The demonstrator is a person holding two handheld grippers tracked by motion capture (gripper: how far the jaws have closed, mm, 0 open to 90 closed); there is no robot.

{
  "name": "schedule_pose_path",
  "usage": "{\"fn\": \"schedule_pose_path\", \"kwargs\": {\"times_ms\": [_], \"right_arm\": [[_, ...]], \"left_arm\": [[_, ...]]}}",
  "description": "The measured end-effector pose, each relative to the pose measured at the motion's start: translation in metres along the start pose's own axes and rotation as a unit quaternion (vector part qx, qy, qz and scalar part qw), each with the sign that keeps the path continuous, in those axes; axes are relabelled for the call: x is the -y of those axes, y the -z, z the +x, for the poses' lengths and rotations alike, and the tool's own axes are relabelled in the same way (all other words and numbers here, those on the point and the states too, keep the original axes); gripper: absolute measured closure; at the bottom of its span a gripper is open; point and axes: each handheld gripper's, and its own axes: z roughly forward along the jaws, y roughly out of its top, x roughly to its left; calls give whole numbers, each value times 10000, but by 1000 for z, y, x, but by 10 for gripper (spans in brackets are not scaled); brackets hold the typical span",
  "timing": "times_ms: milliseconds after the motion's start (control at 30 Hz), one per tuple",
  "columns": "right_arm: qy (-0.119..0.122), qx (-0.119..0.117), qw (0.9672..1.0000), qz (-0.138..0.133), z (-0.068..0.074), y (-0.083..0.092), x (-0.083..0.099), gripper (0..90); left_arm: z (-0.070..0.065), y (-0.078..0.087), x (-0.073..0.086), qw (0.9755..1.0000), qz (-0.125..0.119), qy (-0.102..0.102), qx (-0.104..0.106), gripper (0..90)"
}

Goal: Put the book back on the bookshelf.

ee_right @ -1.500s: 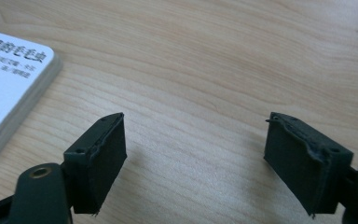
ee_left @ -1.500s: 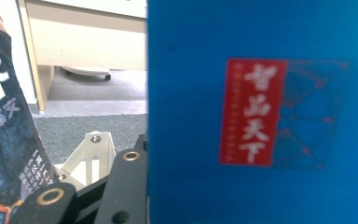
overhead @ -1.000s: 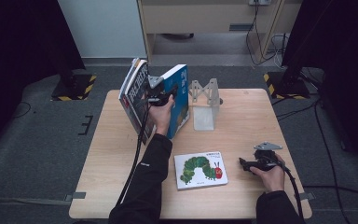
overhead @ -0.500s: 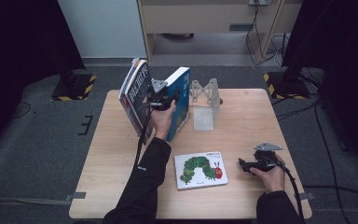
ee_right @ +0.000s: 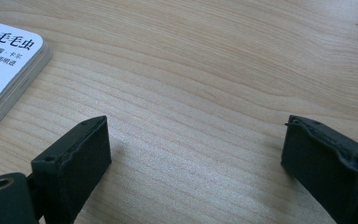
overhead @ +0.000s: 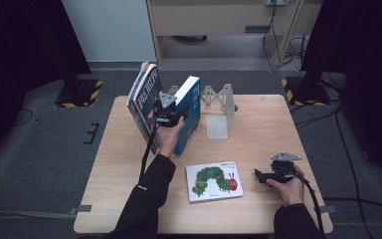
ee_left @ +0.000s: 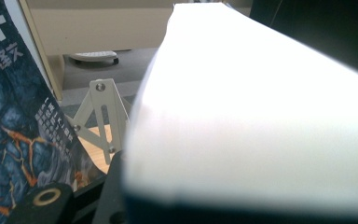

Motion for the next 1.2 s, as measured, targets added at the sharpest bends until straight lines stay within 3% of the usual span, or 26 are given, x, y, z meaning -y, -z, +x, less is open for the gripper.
{"fn": "schedule_pose_path", "kwargs": {"times_ms": [200,433,600,800,933,1100,1200], "right_arm": [[9,-1,10000,13,0,0,0,79],[12,4,10000,22,1,0,0,72],[41,-7,10000,21,1,0,0,68],[34,-26,10000,30,1,-1,0,64],[35,-28,10000,30,1,-1,0,63],[47,-22,10000,27,1,-1,0,63],[46,-22,10000,27,1,-1,0,63]], "left_arm": [[-1,7,8,10000,-54,-22,-4,590],[-11,9,10,9999,-81,-120,-67,590],[-15,0,8,9998,-103,-33,-184,590],[-13,-14,2,9992,-119,231,-304,585],[-12,-14,5,9994,-163,183,-256,581],[-9,-8,11,9989,-305,316,-140,552],[-10,-6,14,9990,-326,288,-92,549]]}}
